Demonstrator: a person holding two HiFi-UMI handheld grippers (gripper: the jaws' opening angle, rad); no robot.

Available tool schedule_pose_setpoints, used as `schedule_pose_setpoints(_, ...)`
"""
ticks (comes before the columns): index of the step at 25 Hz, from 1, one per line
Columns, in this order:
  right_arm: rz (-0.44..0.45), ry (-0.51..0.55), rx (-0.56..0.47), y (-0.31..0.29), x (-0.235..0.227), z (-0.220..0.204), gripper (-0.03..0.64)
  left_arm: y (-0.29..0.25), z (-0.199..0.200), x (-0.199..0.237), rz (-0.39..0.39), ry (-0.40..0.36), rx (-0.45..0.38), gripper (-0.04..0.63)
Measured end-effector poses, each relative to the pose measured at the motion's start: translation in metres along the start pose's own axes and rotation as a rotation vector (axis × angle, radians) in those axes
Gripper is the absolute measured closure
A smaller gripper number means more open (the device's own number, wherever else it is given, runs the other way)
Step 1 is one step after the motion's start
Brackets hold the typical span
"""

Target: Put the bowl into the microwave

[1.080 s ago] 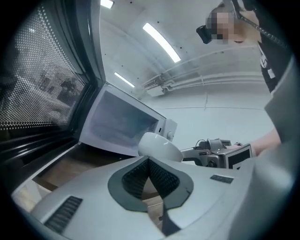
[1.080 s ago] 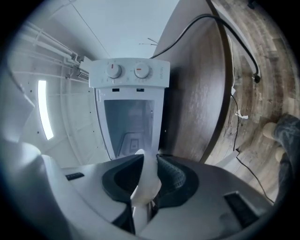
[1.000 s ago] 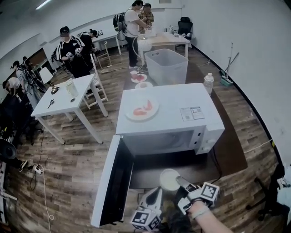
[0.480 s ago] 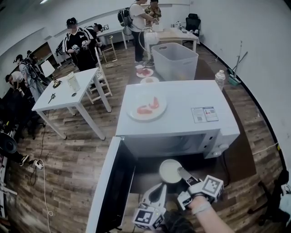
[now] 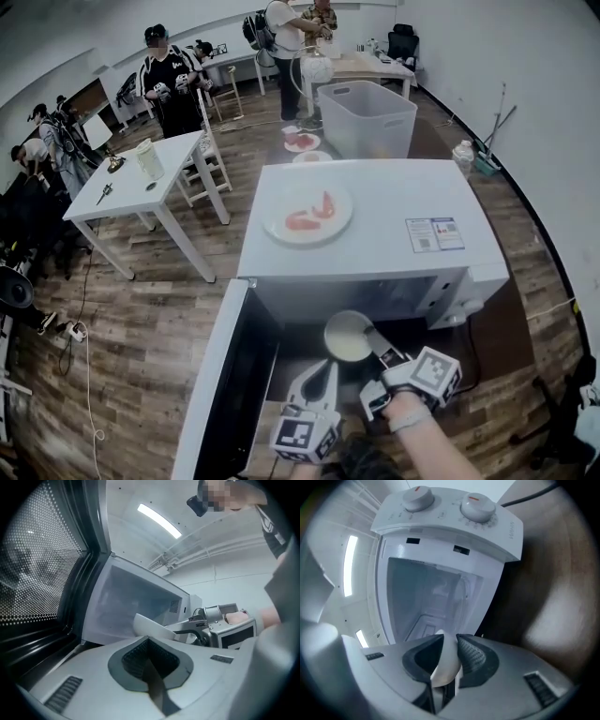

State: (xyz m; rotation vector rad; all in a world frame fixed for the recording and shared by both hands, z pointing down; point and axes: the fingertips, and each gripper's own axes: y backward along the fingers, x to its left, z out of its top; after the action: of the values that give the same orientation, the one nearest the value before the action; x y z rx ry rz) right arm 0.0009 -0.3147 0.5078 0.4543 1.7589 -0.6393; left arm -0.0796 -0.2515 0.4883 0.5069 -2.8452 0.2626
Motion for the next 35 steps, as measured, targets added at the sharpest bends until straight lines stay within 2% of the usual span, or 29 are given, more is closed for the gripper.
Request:
schedule_pose_setpoints(5, 0.012, 0.035, -0.018, -0.014, 0.010, 0.009, 0.526, -0.015, 0.001, 0.001, -0.030, -0.009, -0.005, 0.595)
schedule_pose_setpoints(11, -0.009, 0.223, -0.032, -0.026, 0.020, 0.026, 0.526, -0.031, 0.001, 0.004, -0.061, 0.019, 0.004, 0.595)
schedule_pose_setpoints(17, -0.052, 0.237, -0.054, -0.038, 0.016, 0.035, 0.526, -0.048, 0.002, 0.014, -0.046, 0.028, 0.025, 0.595)
schedule_pose_setpoints(22, -0.080, 0.279, -0.076, -0.040, 0.013, 0.036, 0.525, -0.054, -0.003, 0.018, -0.022, 0.006, 0.059, 0.595)
schedule_pose_setpoints(35, 0.002, 0.624, 0.015, -0.061, 0.041, 0.038, 0.500, -0.071, 0.004, 0.027, -0.043, 0.003, 0.082, 0.595)
